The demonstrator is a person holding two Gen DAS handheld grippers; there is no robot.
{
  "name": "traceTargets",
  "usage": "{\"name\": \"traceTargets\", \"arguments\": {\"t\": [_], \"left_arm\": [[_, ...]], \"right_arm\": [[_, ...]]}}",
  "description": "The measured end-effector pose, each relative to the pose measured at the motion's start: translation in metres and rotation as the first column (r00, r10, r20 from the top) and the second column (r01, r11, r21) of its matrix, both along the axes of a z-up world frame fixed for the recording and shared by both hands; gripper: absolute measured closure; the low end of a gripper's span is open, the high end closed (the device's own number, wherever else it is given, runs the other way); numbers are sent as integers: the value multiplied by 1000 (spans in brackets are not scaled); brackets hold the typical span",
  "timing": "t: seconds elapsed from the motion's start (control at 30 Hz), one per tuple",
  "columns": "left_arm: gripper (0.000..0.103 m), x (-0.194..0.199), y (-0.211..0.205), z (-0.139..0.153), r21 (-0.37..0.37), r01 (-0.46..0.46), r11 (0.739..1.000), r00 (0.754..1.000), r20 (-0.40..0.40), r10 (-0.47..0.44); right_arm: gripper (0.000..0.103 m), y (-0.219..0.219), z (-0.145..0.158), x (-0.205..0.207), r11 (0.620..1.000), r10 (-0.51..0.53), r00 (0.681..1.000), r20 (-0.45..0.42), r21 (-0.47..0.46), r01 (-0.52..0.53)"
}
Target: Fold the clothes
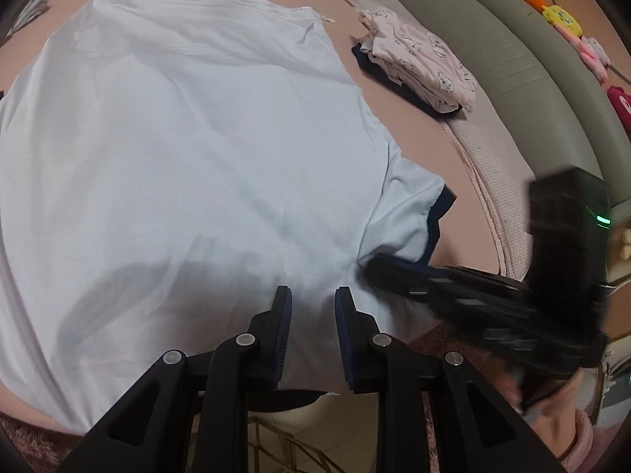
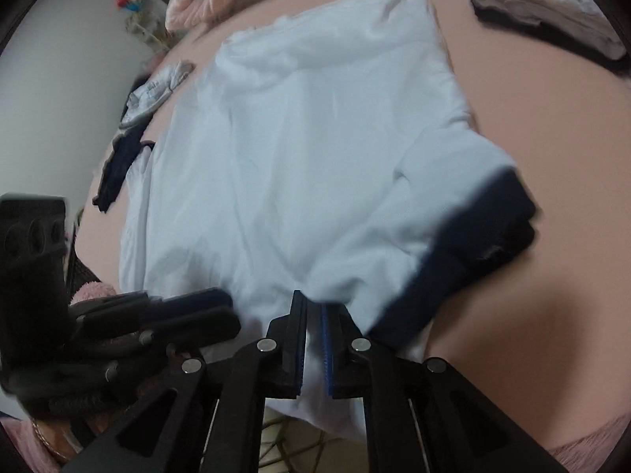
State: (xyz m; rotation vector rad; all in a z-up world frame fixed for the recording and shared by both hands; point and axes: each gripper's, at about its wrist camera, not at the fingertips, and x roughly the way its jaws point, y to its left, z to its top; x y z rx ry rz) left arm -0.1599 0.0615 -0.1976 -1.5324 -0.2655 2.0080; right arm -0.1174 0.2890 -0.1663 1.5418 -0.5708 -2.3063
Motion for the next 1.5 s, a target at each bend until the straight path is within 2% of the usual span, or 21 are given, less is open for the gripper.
{"name": "traceTargets", "arguments": {"t": [0.1, 0.17, 0.2, 0.27, 0.33, 0.4, 0.47, 0.57, 0.6, 0.67, 0.73, 0.87, 0.93, 1.07, 1.13, 1.2, 1.27, 1.3, 1.37, 1.43, 1.5], "left_arm": [[83, 2, 17, 13, -5, 52, 999, 996, -72, -52], [83, 0, 37, 19, -35, 100, 994, 988, -115, -104], [83, -1, 49, 21, -66, 128, 990, 982, -131, -136], [83, -2, 74, 22, -132, 180, 975, 967, -155, -200], [83, -4, 95, 16, -204, 223, 953, 955, -149, -255], [83, -5, 109, 9, -263, 238, 935, 950, -139, -281], [83, -11, 115, 9, -273, 197, 942, 955, -165, -248], [83, -25, 96, 19, -212, 12, 977, 980, -190, -54], [83, -29, 89, 20, -221, -59, 974, 981, -196, 15], [83, -33, 75, 16, -323, -158, 933, 974, -207, 93], [83, -31, 63, 17, -303, -164, 939, 974, -201, 106], [83, -26, 45, 28, -157, -135, 978, 978, -182, 106], [83, -24, 46, 30, -106, -67, 992, 986, -161, 50], [83, -11, 73, 20, -220, 96, 971, 977, -165, -134], [83, -10, 83, 15, -232, 122, 965, 972, -168, -163], [83, -20, 86, 14, -226, 76, 971, 973, -194, -121], [83, -35, 80, 19, -230, -33, 973, 972, -234, -22], [83, -41, 73, 22, -239, -96, 966, 968, -249, 35], [83, -49, 61, 26, -253, -195, 948, 955, -269, 124], [83, -48, 54, 30, -227, -208, 952, 952, -270, 144], [83, -40, 54, 31, -189, -158, 969, 962, -250, 109]], "right_arm": [[95, 34, 29, 22, 983, -149, 985, -88, -121, 138], [85, 60, 42, 35, 959, -255, 962, -93, -151, 240], [84, 70, 44, 38, 952, -298, 952, -72, -90, 292], [84, 78, 45, 40, 946, -318, 946, -57, 44, 320], [84, 79, 34, 32, 945, -280, 960, 1, 174, 276], [84, 80, 16, 28, 950, -236, 967, 92, 231, 209], [84, 76, 0, 23, 968, -174, 974, 148, 209, 141], [84, 70, -7, 10, 969, -132, 982, 136, 224, 99], [84, 70, -4, 5, 970, -127, 986, 111, 220, 100], [84, 72, 9, -3, 965, -134, 991, 25, 230, 125], [84, 74, 28, -4, 964, -142, 987, -79, 214, 156], [79, 69, 28, -8, 976, -127, 989, -81, 168, 140], [79, 66, 27, -11, 981, -119, 990, -75, 145, 129], [79, 61, 24, -15, 989, -102, 993, -64, 97, 108], [79, 58, 23, -17, 993, -93, 994, -59, 74, 97], [79, 60, 36, -18, 994, -105, 989, -105, 29, 109], [76, 62, 51, -18, 993, -122, 980, -157, -19, 120], [71, 63, 58, -18, 991, -131, 975, -182, -43, 125], [52, 68, 71, -11, 989, -150, 963, -226, -45, 143], [51, 71, 69, -11, 983, -164, 968, -192, 54, 178], [51, 69, 56, -15, 971, -146, 982, -124, 173, 166]]}}
